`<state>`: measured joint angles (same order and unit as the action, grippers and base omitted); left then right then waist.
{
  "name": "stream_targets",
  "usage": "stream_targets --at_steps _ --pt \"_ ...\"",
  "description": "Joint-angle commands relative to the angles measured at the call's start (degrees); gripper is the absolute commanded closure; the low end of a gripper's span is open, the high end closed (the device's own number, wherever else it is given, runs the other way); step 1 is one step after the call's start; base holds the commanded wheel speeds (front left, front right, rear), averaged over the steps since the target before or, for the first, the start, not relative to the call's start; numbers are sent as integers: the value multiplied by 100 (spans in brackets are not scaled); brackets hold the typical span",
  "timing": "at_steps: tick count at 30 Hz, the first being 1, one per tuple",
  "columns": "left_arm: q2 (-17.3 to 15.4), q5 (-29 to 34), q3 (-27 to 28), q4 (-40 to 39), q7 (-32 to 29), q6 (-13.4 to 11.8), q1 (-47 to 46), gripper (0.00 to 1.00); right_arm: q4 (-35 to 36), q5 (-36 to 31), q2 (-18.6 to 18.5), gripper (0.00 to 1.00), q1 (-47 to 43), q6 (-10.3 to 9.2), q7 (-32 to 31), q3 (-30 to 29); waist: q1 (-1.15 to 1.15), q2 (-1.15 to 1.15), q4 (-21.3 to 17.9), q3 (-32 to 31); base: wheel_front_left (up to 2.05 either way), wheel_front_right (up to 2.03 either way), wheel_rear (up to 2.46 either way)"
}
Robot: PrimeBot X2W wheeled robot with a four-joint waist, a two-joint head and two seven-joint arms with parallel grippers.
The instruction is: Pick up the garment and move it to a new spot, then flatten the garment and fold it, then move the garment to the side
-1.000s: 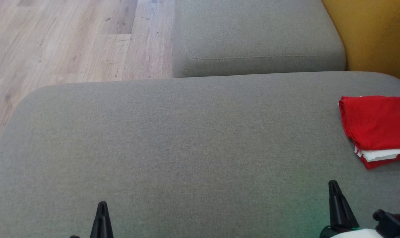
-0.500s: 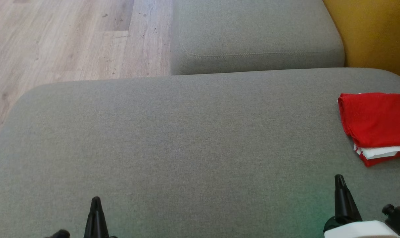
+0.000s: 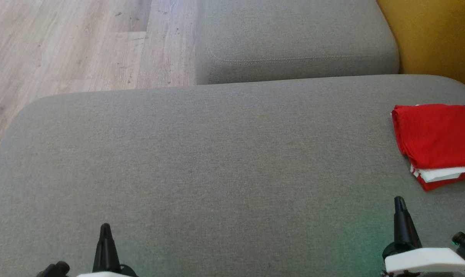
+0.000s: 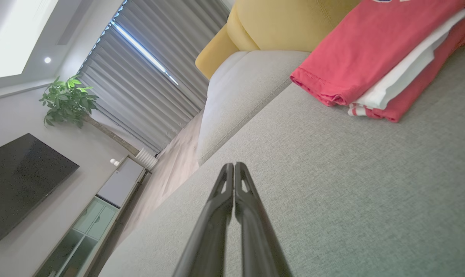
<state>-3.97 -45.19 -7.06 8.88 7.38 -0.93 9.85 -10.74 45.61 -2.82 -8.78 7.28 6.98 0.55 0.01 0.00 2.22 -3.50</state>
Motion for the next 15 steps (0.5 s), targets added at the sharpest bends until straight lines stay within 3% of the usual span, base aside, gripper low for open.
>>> stream_targets --at_steps 1,15 --pt "-77 -192 166 -144 -39 71 -320 100 156 205 -130 100 319 10 -50 4 0 0 -6 9 0 0 0" --pt "-85 -1166 345 -14 -262 229 -576 100 61 1158 -143 100 554 12 -272 -87 -1 0 -50 82 0 0 0"
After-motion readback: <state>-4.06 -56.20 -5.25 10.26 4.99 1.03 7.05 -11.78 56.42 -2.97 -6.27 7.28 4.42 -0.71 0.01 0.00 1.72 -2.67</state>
